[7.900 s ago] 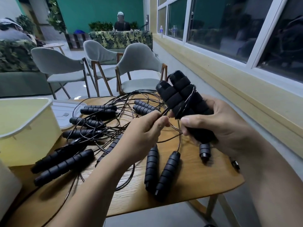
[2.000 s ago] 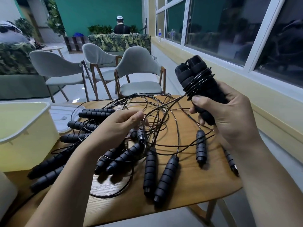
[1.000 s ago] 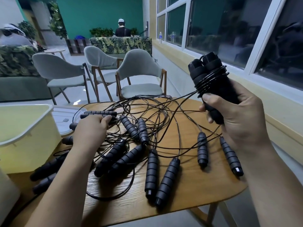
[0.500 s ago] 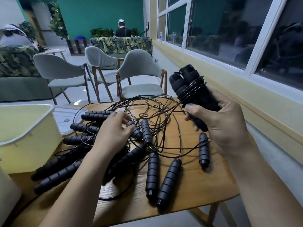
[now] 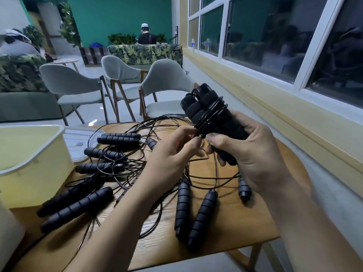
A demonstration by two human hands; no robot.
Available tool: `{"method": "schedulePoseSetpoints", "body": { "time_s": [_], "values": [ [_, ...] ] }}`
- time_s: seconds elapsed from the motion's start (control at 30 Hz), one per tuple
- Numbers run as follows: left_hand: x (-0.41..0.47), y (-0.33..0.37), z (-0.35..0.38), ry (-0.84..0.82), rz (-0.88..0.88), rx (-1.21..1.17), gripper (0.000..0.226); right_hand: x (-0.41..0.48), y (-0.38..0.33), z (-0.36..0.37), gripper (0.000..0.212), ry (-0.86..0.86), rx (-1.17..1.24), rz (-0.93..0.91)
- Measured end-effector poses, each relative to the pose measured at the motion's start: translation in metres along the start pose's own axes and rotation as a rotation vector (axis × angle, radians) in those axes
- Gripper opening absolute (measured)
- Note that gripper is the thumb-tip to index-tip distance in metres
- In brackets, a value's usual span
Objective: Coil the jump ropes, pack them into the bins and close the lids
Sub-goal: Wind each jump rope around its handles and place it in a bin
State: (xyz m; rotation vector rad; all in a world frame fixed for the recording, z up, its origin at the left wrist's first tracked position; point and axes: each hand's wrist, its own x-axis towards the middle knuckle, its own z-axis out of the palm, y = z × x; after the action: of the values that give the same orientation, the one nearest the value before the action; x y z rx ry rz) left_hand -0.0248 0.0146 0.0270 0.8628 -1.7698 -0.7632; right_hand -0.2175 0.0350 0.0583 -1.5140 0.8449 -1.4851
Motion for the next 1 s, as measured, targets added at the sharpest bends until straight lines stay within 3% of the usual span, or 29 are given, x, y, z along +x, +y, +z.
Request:
{"method": "schedulePoseSetpoints", "body": {
  "time_s": [0.23,0.43,0.6,0.67,0.8,1.0],
  "values": [
    [-0.003,0.008,0.007,-0.013,-0.187,-0.154,0.02,-0.001,-0.002,-0.002,0.043,0.012,-0.033,-0.016],
    [0.001,0.013,0.001,-0.112,-0.09,0.383,0.025,0.003,0.004,-0.005,0.058,0.145,-0.217,-0.099],
    [0.003,0.013,-0.013,-0.177,-0.124,0.554,0.028,0.011,0.007,-0.011,0.072,0.213,-0.583,-0.083],
    [0.004,0.011,-0.023,-0.189,-0.147,0.603,0.031,0.02,0.001,-0.007,0.068,0.089,-0.794,-0.007],
    [0.005,0.004,-0.035,-0.163,-0.09,0.728,0.03,0.056,-0.018,0.001,0.064,-0.319,-1.147,0.066],
    [0.006,0.011,-0.044,-0.088,0.079,0.613,0.021,0.09,-0.051,0.022,0.055,-0.784,-1.268,0.253]
  ]
}}
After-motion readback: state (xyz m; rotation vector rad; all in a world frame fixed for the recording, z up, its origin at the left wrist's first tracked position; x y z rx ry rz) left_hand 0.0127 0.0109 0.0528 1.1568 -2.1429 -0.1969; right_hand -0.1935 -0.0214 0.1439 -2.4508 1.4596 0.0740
